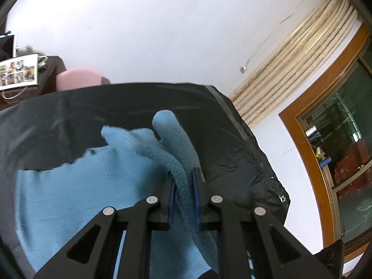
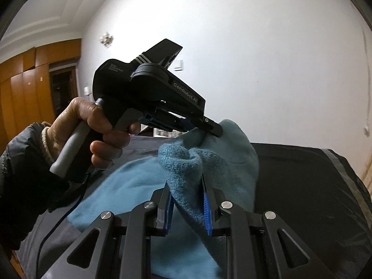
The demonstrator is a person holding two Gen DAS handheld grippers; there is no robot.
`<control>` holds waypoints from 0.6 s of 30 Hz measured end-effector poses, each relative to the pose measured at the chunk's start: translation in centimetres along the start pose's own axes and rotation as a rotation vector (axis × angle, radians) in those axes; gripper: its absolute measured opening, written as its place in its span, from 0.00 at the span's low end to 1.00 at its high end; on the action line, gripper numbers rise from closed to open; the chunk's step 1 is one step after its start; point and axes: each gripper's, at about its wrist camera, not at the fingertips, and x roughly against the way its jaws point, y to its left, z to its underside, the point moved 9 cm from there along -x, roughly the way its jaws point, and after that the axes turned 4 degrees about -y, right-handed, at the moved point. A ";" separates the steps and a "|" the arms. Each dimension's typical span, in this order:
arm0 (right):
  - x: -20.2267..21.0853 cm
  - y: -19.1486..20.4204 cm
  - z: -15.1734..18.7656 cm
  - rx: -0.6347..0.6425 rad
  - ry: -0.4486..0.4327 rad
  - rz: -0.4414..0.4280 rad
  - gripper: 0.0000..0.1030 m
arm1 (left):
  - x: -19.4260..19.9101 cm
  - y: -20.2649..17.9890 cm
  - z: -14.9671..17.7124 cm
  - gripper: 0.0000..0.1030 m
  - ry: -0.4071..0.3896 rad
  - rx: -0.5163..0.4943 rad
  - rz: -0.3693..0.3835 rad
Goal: Fold clothes
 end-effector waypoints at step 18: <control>-5.6 12.7 5.0 0.140 0.184 -0.178 0.22 | 10.3 15.6 6.5 0.14 -0.126 0.160 -0.095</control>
